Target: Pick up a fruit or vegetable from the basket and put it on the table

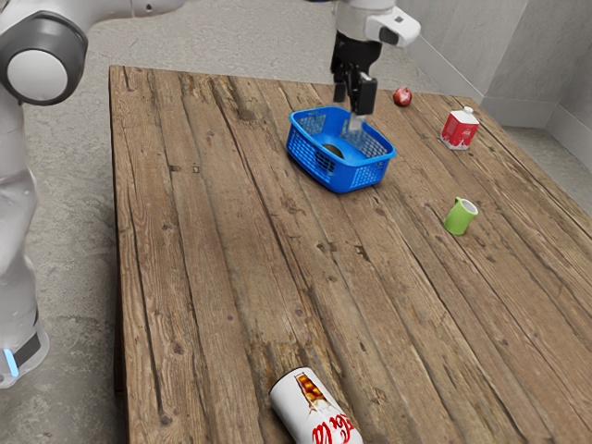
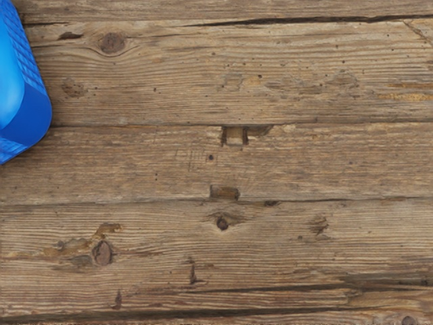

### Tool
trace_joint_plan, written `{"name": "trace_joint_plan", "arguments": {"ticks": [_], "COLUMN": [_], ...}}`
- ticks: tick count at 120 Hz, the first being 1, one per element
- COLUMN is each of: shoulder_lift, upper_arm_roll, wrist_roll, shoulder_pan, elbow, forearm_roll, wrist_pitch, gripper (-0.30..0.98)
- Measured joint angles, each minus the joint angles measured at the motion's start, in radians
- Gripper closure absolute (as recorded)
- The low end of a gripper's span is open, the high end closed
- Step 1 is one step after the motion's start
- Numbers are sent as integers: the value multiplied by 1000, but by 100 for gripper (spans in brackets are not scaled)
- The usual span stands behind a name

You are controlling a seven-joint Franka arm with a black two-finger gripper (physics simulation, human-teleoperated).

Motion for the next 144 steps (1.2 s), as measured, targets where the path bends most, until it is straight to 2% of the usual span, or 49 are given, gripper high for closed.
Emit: {"name": "trace_joint_plan", "arguments": {"ticks": [24,37,47,57,73,90,108,120,144], "shoulder_lift": [0,-10,-20,1,111,199,284,335,410], "upper_arm_roll": [1,-13,-49,-47,57,82,82,82,79], "wrist_roll": [14,11,-38,-155,-417,-648,-832,-928,-1076], "shoulder_pan": [34,73,128,149,101,129,158,219,245], "elbow": [15,238,300,305,272,239,237,238,245], "forearm_roll": [-3,-2,0,3,9,13,-55,-104,-141], "wrist_pitch": [-16,-68,-99,-120,-139,-108,2,68,188], "gripper": [0,0,0,0,0,0,0,0,0]}}
